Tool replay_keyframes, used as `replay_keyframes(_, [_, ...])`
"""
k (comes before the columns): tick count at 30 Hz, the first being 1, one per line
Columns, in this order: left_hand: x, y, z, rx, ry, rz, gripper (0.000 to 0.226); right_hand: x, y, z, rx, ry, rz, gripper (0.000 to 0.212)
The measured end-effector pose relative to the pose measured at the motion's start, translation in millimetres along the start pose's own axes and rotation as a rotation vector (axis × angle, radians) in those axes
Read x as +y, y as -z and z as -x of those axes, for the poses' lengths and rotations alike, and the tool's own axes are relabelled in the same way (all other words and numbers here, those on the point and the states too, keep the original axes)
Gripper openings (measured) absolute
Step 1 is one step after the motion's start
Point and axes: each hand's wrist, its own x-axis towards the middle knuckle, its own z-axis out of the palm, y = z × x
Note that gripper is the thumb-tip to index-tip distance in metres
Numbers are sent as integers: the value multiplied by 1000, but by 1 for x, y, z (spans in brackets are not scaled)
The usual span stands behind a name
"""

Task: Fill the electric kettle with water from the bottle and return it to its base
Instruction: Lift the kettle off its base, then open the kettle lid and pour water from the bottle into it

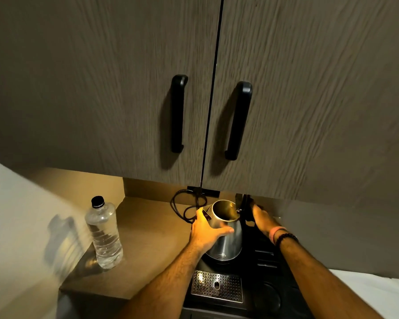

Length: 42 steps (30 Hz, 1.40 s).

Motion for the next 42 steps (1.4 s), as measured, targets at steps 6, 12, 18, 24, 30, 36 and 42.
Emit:
replay_keyframes(6, [5, -1, 5, 14, -57, 53, 120, -1, 0, 7, -17, 45, -137, 44])
replay_keyframes(12, [13, 36, 7, 120, -149, 22, 118, -35, -17, 13, -92, 126, -124, 54])
replay_keyframes(18, [-15, 101, 12, 280, -105, 7, 124, -62, -85, 12, -187, 212, -176, 57])
replay_keyframes(24, [-50, 155, 15, 290, -11, -24, 124, -71, -148, 19, -315, 308, -129, 62])
replay_keyframes(30, [-84, 166, 12, 285, 87, -37, 125, -71, -180, 25, -387, 351, 113, 55])
replay_keyframes(36, [-89, 169, 10, 263, 123, -49, 125, -69, -188, 16, -400, 368, 232, 44])
replay_keyframes(42, [-50, 182, 43, 474, -94, -555, 53, -68, -191, 9, -343, 417, 471, 46])
